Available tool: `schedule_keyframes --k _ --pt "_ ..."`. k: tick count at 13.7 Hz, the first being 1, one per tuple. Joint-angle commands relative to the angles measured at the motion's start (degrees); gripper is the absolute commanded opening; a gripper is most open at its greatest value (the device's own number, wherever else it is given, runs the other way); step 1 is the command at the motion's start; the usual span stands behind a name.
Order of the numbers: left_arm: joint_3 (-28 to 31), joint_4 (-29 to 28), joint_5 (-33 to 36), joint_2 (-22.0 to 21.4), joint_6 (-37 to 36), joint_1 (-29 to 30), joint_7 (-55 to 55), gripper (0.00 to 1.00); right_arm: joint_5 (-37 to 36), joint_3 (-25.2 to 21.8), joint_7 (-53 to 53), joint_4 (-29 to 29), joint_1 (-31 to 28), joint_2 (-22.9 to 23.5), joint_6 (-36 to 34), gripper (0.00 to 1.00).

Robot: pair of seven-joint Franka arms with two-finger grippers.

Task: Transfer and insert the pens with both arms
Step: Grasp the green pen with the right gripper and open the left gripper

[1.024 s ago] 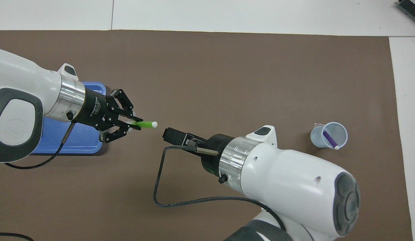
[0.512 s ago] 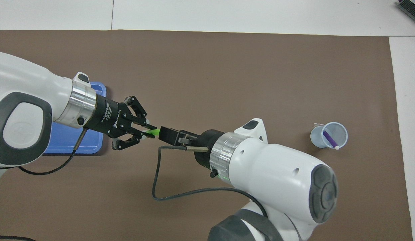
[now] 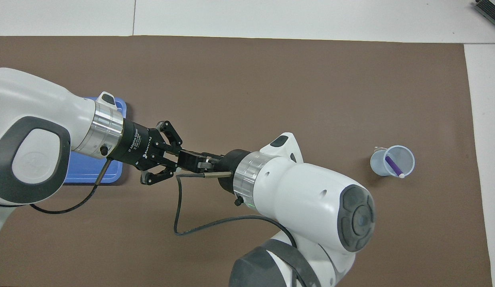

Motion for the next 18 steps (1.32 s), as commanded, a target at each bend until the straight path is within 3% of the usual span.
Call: schedule_keyframes --k 1,5,9,14,15,18 --pt "0.7 -2.0 -1.7 -1.9 -0.5 -0.3 1.0 0.00 -1.3 0.0 -0.4 0.7 0.0 0.1 -2.0 0.95" --pt "0.7 -2.1 -1.7 -1.9 -0.7 0.1 1.1 0.00 -2.4 -0.1 -0.5 1.1 0.0 0.0 -5.2 0.93" --pt "0.8 -2.1 -1.7 -2.2 -1.8 0.2 1.7 0.00 -4.6 -0.1 -0.6 2.1 -0.2 0.5 -5.4 0.73" --pt "0.8 -2.1 -1.8 -2.2 -2.2 0.4 1.7 0.00 -4.6 0.0 -0.5 2.4 -0.2 0.5 -5.3 0.73" --pt "0.8 -2.1 -2.1 -2.2 -2.2 0.4 1.7 0.00 -4.6 0.0 -0.6 2.3 -0.2 0.5 -5.3 0.69" --pt "0.8 -2.1 -3.1 -2.2 -1.9 0.3 1.8 0.00 -4.6 0.0 -0.5 2.3 -0.2 0.5 -5.3 0.44"
